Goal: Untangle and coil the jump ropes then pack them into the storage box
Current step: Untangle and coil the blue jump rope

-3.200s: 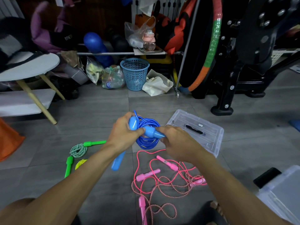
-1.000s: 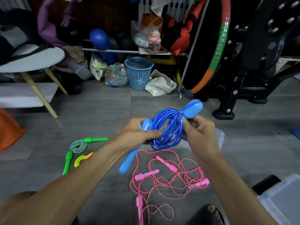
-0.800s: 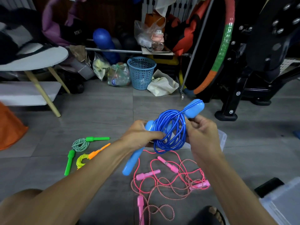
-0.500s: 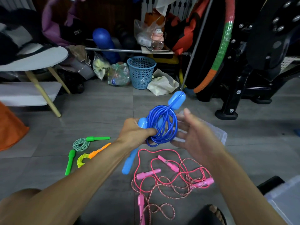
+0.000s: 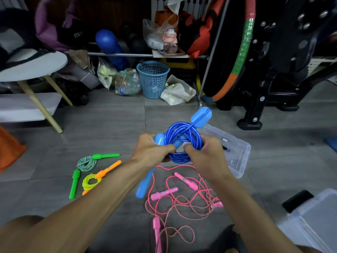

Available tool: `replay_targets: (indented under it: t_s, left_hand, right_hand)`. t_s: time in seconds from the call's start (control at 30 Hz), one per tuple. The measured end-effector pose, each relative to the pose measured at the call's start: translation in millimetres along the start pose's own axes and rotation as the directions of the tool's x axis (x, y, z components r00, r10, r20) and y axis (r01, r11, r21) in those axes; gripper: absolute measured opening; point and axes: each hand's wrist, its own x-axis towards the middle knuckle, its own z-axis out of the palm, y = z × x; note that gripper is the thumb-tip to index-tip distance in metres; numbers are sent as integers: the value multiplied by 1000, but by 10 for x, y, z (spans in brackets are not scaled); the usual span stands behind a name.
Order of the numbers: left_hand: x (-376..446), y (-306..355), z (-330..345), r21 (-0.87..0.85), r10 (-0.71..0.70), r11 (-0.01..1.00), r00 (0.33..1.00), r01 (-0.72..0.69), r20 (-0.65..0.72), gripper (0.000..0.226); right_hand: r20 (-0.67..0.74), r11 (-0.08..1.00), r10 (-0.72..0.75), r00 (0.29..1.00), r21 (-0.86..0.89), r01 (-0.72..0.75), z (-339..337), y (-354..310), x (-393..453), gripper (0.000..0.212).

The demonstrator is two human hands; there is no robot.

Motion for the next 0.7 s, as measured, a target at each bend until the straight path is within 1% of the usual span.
replay_targets:
  t_s: [0.07, 0.13, 0.2, 0.27, 0.3, 0.4, 0.43, 0.5, 0.6, 0.67, 0.7]
  left_hand:
    - [-14, -17, 32, -1, 14, 1000, 1000, -14, 10, 16]
    - [-26, -19, 57, 16, 47, 999, 998, -48, 31, 13]
    - [-26, -12, 55, 18, 70, 997, 996, -71, 46, 13]
    - [-14, -2, 34, 21, 82, 996, 994, -83, 66, 10]
    - [-13, 8, 25, 22, 87, 996, 993, -89, 78, 9]
    - [-17, 30, -6, 5, 107, 994, 986, -108, 128, 17]
    - [-20, 27, -18, -12, 121, 993, 982, -120, 148, 19]
    - [-27, 21, -58, -39, 158, 987, 970, -154, 183, 27]
    - [-47, 8, -101, -72, 197, 980, 953, -185, 232, 38]
    - [-30, -17, -114, -98, 189, 981, 945, -168, 268, 39]
    - [-31, -23, -120, -111, 186, 981, 938, -160, 294, 35]
  right_hand:
    - [-21, 999, -17, 1000, 47, 18, 22, 23, 5, 12]
    - [-26, 999, -9, 1000, 52, 10, 59, 58, 28, 20]
    - [4, 997, -11, 1000, 74, 11, 82, 77, 24, 32]
    - [49, 989, 13, 999, 145, -20, 82, 69, 1, 42]
    - [61, 978, 38, 997, 202, -50, 62, 31, -16, 40]
    - [86, 928, 88, 992, 355, -113, -40, -32, -17, 19]
    - [104, 908, 101, 990, 397, -134, -74, -36, -15, 16]
    - [146, 867, 113, 983, 469, -169, -125, -53, -32, 15]
    - [165, 829, 144, 976, 518, -210, -142, -49, -52, 16]
    - [177, 810, 164, 970, 538, -235, -154, -42, -67, 17]
    - [189, 796, 173, 967, 551, -250, -163, -39, -74, 17]
